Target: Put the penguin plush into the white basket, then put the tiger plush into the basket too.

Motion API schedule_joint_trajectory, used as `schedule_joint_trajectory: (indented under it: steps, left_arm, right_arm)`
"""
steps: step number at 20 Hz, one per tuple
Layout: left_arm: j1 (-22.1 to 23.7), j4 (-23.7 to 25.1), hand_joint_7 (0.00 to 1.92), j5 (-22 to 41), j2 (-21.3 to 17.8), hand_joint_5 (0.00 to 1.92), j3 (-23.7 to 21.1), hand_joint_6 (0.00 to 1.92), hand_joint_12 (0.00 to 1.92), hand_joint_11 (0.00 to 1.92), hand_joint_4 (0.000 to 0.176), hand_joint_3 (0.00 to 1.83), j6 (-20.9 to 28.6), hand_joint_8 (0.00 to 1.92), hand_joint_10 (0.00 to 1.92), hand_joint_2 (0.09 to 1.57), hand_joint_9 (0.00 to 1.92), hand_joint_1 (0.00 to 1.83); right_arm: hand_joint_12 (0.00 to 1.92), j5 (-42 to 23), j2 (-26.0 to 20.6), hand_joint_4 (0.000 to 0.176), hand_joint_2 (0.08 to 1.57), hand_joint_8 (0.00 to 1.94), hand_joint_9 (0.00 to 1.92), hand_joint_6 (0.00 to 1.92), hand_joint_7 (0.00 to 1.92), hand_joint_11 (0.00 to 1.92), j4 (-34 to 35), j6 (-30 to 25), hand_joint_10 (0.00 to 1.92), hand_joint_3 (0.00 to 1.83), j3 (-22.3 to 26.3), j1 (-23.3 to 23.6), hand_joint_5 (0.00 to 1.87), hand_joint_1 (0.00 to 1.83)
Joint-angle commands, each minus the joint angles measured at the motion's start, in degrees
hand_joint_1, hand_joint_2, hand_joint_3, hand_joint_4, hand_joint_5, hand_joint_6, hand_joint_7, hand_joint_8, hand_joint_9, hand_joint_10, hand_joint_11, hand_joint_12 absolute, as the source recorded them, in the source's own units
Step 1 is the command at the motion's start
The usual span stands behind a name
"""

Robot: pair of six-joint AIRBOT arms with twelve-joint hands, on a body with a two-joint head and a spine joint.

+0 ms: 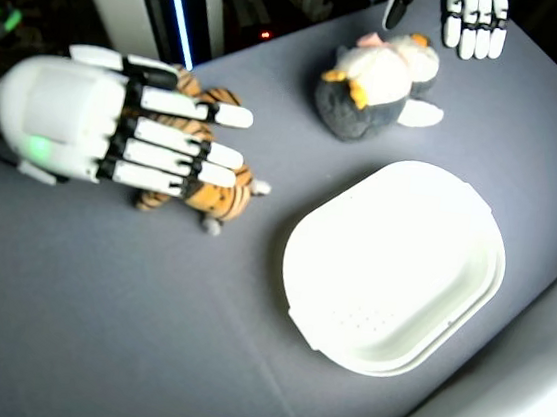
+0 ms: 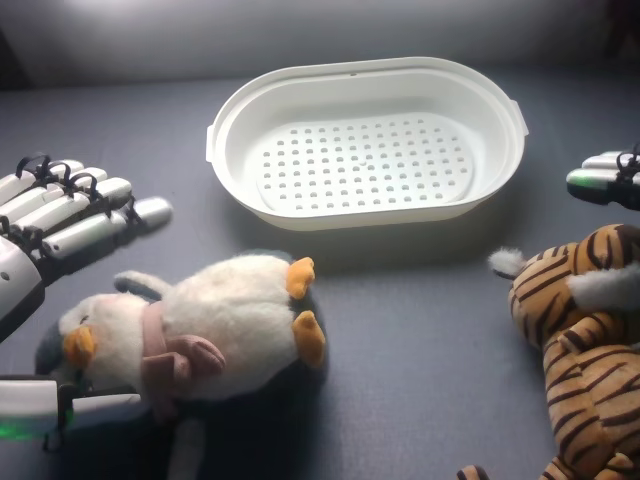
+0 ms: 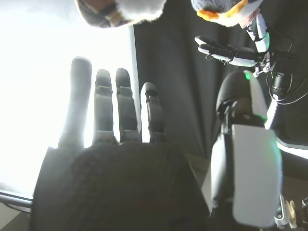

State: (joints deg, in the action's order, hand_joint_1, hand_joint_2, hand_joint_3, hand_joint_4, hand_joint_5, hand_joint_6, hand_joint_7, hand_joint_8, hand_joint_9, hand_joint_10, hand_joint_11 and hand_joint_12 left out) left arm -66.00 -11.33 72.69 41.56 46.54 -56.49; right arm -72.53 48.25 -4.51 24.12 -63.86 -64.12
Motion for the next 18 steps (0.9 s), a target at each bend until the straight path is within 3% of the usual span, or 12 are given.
schedule_joint_trajectory:
  steps: [1,3,6,9,10,12,13,15,17,18]
  left_arm:
    - [0.2,0.06,0.11,6.52,-0.31,0.19,0.27,0.0,0.1,0.0,0.176,0.01,0.29,0.0,0.01,0.89,0.07,0.58]
    - [0.2,0.11,0.12,6.1,-0.31,0.18,0.34,0.0,0.09,0.01,0.176,0.0,0.29,0.0,0.01,0.88,0.08,0.58]
    - [0.28,0.39,0.11,3.39,-0.26,0.13,0.74,0.0,0.3,0.0,0.176,0.0,0.05,0.0,0.0,0.82,0.07,0.58]
    - [1.68,-0.79,0.03,-0.96,0.2,0.11,0.71,0.0,0.46,0.0,0.176,0.0,-5.8,0.0,0.0,0.75,0.06,0.67]
    - [2.79,-1.5,0.02,-3.4,0.81,0.13,1.15,0.01,0.47,0.0,0.166,0.0,-7.82,0.0,0.0,0.74,0.05,0.71]
    - [4.24,-2.37,0.03,-6.38,2.02,0.2,2.26,0.0,0.59,0.0,0.113,0.0,-9.23,0.0,0.0,0.73,0.08,0.78]
    - [4.94,-2.77,0.04,-7.58,2.59,0.2,2.65,0.0,0.6,0.0,0.109,0.0,-10.01,0.0,0.01,0.72,0.09,0.77]
    - [6.62,-3.41,0.06,-10.46,4.01,0.19,3.43,0.0,0.54,0.0,0.122,0.0,-12.49,0.01,0.01,0.73,0.13,0.75]
    - [8.45,-3.53,0.08,-13.03,5.41,0.21,4.38,0.0,0.57,0.0,0.125,0.0,-13.72,0.0,0.01,0.73,0.16,0.76]
    - [9.4,-3.52,0.09,-14.31,6.25,0.22,5.02,0.0,0.6,0.0,0.119,0.0,-13.99,0.0,0.01,0.74,0.17,0.75]
  right_arm:
    - [0.35,-6.56,0.04,0.025,1.16,0.0,0.24,0.0,0.22,0.18,1.49,-0.5,0.0,0.01,-0.31,0.33,0.26,0.52]
    - [0.34,-6.45,0.08,0.028,1.16,0.0,0.25,0.0,0.22,0.19,1.39,-0.5,0.0,0.0,-0.39,0.33,0.26,0.52]
    - [0.33,-6.19,0.19,0.018,1.16,0.0,0.25,0.0,0.22,0.2,1.39,-0.5,0.0,0.0,-0.52,0.33,0.26,0.54]
    - [0.31,-5.95,0.3,0.016,1.16,0.0,0.25,0.0,0.22,0.2,1.18,-0.5,0.0,0.0,-0.6,0.33,0.27,0.55]
    - [0.3,-5.88,0.35,0.021,1.17,0.0,0.23,0.0,0.21,0.19,1.09,-0.5,0.0,0.0,-0.67,0.34,0.26,0.55]
    - [0.3,-5.85,0.35,0.024,1.17,0.0,0.24,0.0,0.22,0.19,1.06,-0.59,0.0,0.0,-0.76,0.34,0.26,0.52]
    - [0.31,-5.85,0.35,0.031,1.17,0.0,0.25,0.0,0.22,0.21,1.06,-0.62,0.01,0.0,-0.78,0.34,0.26,0.51]
    - [0.31,-5.85,0.35,0.028,1.17,0.0,0.26,0.0,0.22,0.22,1.06,-0.69,0.01,0.0,-0.78,0.34,0.27,0.51]
    - [0.3,-5.85,0.35,0.025,1.18,0.0,0.25,0.0,0.22,0.21,1.06,-0.86,0.0,0.01,-0.77,0.34,0.26,0.51]
    - [0.3,-5.85,0.35,0.026,1.18,0.0,0.25,0.0,0.22,0.21,1.06,-0.95,0.0,0.0,-0.77,0.34,0.26,0.51]
